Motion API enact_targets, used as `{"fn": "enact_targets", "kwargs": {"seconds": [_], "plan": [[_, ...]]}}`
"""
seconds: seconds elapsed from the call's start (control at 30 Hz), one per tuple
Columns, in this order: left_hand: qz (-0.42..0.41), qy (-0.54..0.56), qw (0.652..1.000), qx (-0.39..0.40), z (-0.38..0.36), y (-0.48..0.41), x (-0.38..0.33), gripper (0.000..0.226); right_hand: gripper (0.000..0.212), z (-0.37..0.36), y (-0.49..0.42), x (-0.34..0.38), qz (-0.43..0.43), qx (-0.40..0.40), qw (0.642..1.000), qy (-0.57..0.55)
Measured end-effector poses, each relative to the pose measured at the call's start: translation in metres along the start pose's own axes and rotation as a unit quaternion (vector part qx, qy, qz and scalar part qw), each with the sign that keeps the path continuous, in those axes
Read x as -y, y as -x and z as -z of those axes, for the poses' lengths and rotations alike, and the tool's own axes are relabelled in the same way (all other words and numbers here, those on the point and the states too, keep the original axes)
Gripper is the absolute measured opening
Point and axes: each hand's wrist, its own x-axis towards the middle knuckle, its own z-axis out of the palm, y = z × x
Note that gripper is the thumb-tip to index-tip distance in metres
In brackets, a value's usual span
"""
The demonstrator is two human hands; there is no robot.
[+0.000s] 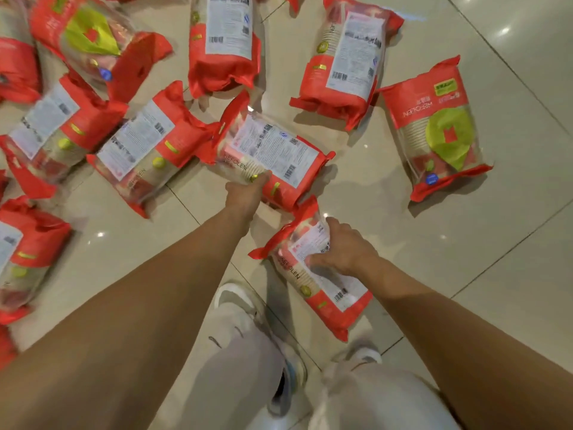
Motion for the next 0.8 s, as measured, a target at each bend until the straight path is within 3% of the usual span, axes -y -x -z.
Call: {"fn": "enact_targets", "kwargs": {"seconds": [0.07, 0.13, 0.2, 0.33, 0.47, 0.63, 0.8], "plan": [[0.028, 0.043, 0.999, 0.01, -0.006, -0.018, -0.003, 0.105, 0.112, -0.005, -0.023, -0.007, -0.008, 0.021, 1.0, -0.011], [0.047, 0.086, 0.995, 0.023, -0.013, -0.031, -0.004, 0.093, 0.11, -0.01, -0.04, -0.013, -0.005, 0.041, 0.999, -0.007], [0.059, 0.124, 0.99, 0.026, -0.021, -0.04, -0.007, 0.076, 0.103, -0.015, -0.055, -0.02, -0.001, 0.052, 0.999, 0.007], [0.075, 0.191, 0.979, 0.011, -0.03, -0.055, -0.011, 0.07, 0.091, -0.015, -0.071, -0.024, 0.009, 0.062, 0.998, -0.003], [0.077, 0.231, 0.97, 0.023, -0.037, -0.053, -0.016, 0.05, 0.073, -0.016, -0.069, -0.025, 0.0, 0.074, 0.997, -0.023], [0.082, 0.259, 0.961, 0.042, -0.032, -0.034, -0.019, 0.049, 0.074, -0.011, -0.033, -0.033, 0.009, 0.036, 0.998, -0.056], [0.033, 0.233, 0.972, -0.002, 0.001, 0.029, -0.045, 0.045, 0.07, 0.035, 0.043, -0.034, -0.012, -0.038, 0.994, -0.097]]}}
